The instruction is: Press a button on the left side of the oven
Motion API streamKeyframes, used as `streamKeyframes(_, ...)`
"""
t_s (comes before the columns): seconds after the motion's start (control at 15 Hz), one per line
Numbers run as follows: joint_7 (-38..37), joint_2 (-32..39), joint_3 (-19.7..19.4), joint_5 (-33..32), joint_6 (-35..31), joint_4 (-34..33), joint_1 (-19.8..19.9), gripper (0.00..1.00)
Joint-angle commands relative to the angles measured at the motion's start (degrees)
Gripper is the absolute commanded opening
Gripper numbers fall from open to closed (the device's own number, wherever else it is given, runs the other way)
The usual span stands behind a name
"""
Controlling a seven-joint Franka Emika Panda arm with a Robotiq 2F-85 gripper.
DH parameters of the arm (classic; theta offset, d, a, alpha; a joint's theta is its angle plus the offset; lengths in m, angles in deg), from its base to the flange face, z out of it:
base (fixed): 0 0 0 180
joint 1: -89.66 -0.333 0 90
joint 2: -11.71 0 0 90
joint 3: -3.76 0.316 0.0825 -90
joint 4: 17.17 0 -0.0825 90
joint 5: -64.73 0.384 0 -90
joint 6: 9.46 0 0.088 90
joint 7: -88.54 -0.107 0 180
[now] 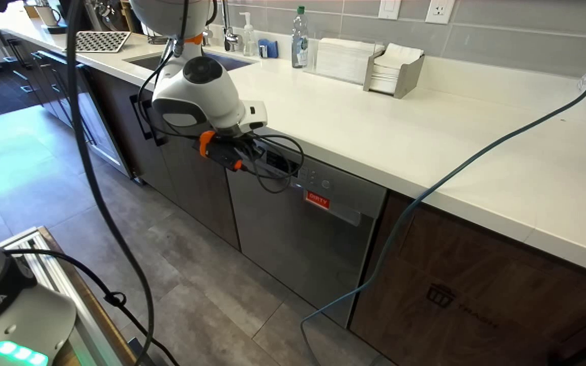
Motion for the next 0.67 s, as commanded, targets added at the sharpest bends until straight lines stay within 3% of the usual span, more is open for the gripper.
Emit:
streamKeyframes(0.0, -0.7, 2.0, 1.0, -2.1, -0.5, -1.0, 1.2, 0.0)
streamKeyframes(0.6, -0.6, 2.8, 1.0, -2.2, -0.4, -1.5, 1.4, 0.0)
